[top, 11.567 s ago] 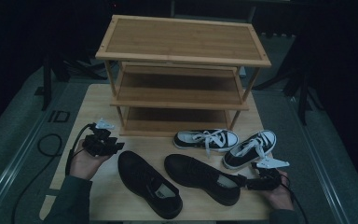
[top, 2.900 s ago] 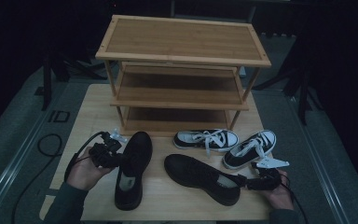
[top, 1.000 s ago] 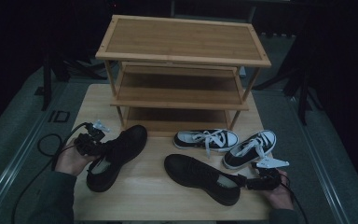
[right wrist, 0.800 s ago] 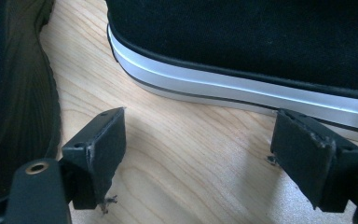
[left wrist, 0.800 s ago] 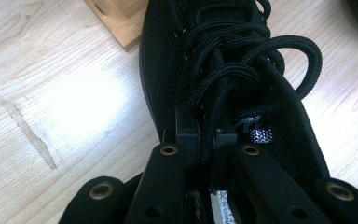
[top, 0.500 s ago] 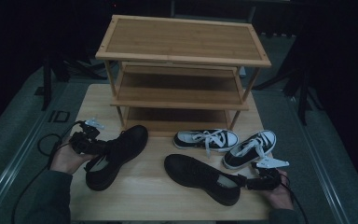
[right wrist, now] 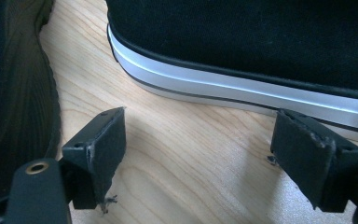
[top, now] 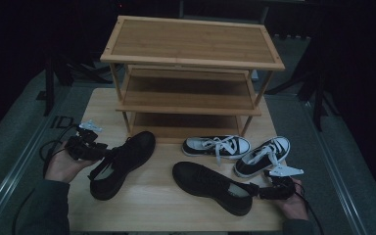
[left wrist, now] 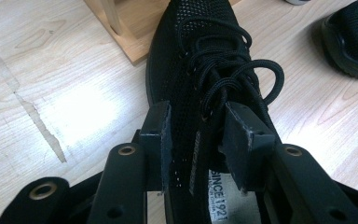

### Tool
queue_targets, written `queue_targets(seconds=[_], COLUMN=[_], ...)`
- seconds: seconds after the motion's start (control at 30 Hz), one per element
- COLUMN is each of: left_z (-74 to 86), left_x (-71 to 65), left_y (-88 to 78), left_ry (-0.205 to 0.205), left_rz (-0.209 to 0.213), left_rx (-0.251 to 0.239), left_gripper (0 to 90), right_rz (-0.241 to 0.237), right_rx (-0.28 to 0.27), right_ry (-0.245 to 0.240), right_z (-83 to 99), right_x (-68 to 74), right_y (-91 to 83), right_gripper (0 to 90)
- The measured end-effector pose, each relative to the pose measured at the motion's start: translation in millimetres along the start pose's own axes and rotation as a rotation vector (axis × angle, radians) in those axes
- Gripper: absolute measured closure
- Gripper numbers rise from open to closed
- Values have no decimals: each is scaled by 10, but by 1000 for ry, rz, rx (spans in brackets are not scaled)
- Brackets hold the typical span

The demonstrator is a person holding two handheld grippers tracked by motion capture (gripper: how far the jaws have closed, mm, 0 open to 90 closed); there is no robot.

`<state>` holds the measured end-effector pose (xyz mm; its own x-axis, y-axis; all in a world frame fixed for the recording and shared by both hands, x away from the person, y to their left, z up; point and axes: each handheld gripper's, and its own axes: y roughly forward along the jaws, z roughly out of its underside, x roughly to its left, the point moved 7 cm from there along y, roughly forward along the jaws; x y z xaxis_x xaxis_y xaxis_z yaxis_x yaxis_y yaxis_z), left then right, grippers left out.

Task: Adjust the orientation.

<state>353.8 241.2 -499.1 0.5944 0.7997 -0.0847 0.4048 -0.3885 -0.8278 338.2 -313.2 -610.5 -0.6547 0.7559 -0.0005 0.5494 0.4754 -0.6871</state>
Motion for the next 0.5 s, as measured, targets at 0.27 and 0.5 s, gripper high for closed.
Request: queue_targets(seconds=[0.27,0.5], left_z=[-8,-1], left_x=[-2,0], left_y=[-15,-12], left_ry=[-3,-10], left_rz=[0,-1], left_rx=[-10,-12], left_gripper=[624,622], right_rz=[6,-53], right_rx=[-3,14], right_ry=[2,-13], right_z=[5,-1], right_x=[8,87], right_y=[-11,-110], right_gripper=[213,592])
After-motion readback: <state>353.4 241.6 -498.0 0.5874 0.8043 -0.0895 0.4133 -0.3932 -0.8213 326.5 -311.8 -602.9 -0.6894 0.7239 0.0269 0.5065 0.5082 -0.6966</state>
